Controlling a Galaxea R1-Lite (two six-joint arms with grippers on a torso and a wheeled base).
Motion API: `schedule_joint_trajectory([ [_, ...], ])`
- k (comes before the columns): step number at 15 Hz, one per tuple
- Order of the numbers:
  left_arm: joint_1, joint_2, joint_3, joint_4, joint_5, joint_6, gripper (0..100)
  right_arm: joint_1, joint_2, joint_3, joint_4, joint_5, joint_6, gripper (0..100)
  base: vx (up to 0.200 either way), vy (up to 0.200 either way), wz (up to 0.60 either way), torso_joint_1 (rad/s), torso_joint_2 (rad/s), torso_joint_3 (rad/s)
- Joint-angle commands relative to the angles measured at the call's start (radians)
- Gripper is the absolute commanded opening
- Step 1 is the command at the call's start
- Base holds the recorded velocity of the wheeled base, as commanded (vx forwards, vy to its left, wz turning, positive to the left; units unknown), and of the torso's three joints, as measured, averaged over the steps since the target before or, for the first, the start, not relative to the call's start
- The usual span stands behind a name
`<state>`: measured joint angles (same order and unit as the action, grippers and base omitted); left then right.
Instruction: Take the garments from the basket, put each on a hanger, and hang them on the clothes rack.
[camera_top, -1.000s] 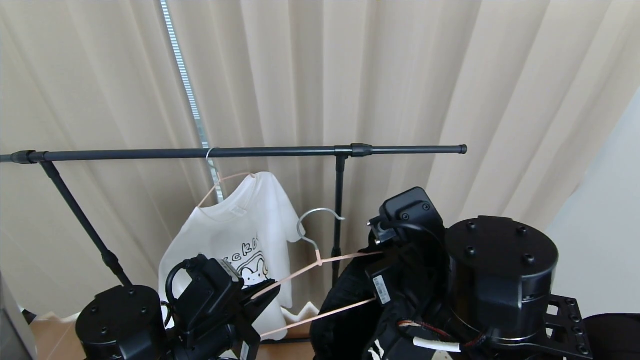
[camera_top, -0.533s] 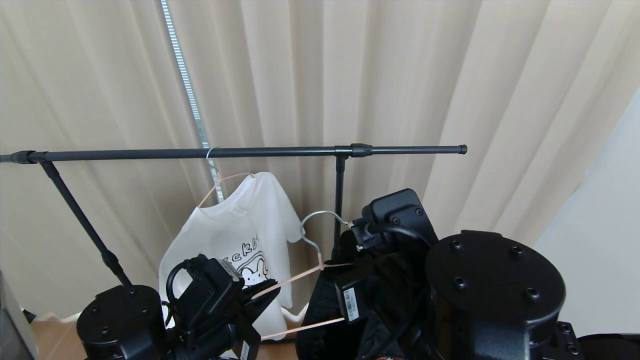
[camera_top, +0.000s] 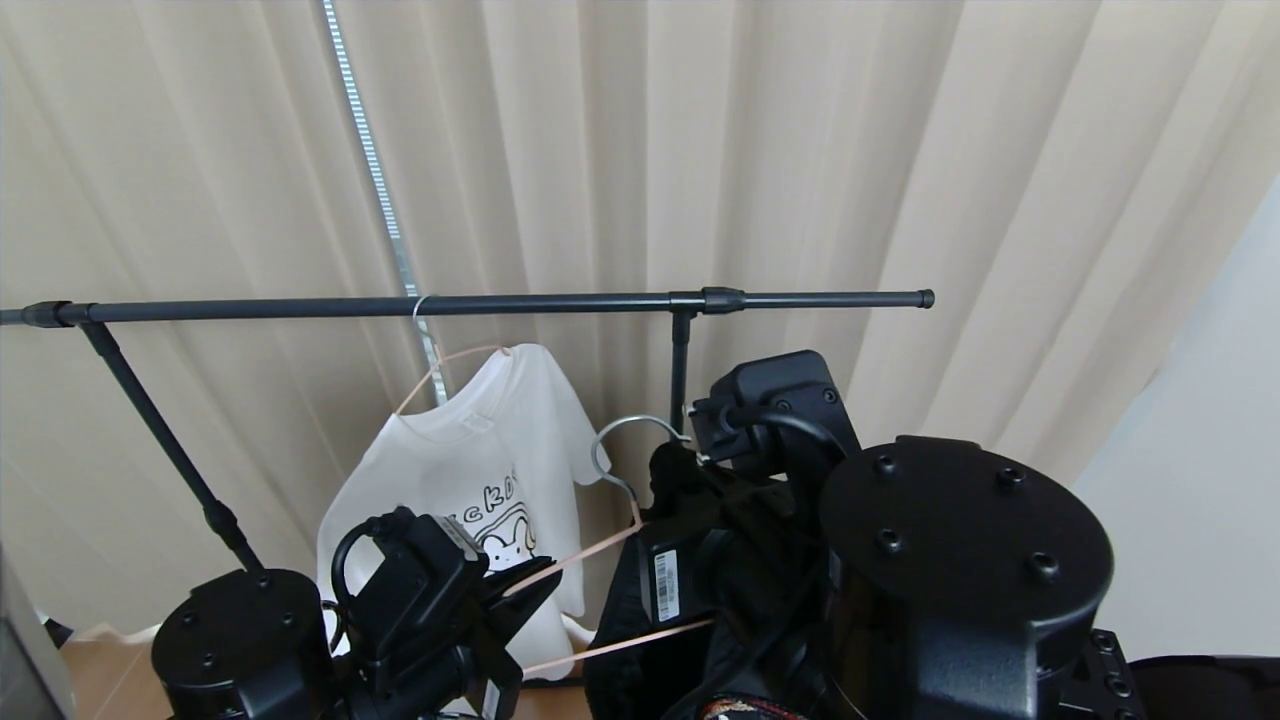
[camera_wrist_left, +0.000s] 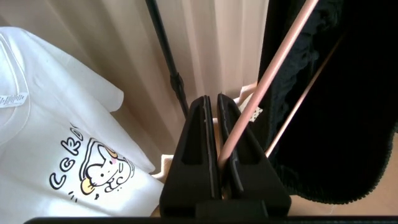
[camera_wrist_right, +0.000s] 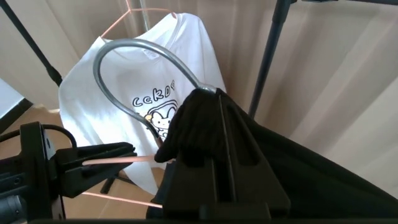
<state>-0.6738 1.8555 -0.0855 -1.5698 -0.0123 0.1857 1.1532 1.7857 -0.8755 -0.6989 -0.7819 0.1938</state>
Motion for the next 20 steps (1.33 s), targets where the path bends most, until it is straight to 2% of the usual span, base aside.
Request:
schedule_joint_trajectory([
  [1,0.002,-0.006,0.0,-0.001,0.0,0.0,0,-0.001,-0.003,0.001,0.001,0.003,-0.001,0,0.0,0.0,0.0,0.0,0.0,0.0],
  [3,0.005,-0.032,-0.002,-0.001,0.0,-0.002,0,-0.007,-0.006,0.004,0.004,0.003,-0.002,0,0.0,0.0,0.0,0.0,0.0,0.0],
  [4,0.007,-0.038,-0.002,-0.001,-0.001,-0.002,0,-0.007,-0.006,0.006,0.004,0.004,-0.002,100,0.0,0.0,0.0,0.0,0.0,0.0],
  [20,0.016,-0.076,0.001,-0.001,-0.001,0.0,0,-0.125,-0.009,-0.028,0.003,0.001,-0.005,100,0.0,0.0,0.0,0.0,0.0,0.0],
])
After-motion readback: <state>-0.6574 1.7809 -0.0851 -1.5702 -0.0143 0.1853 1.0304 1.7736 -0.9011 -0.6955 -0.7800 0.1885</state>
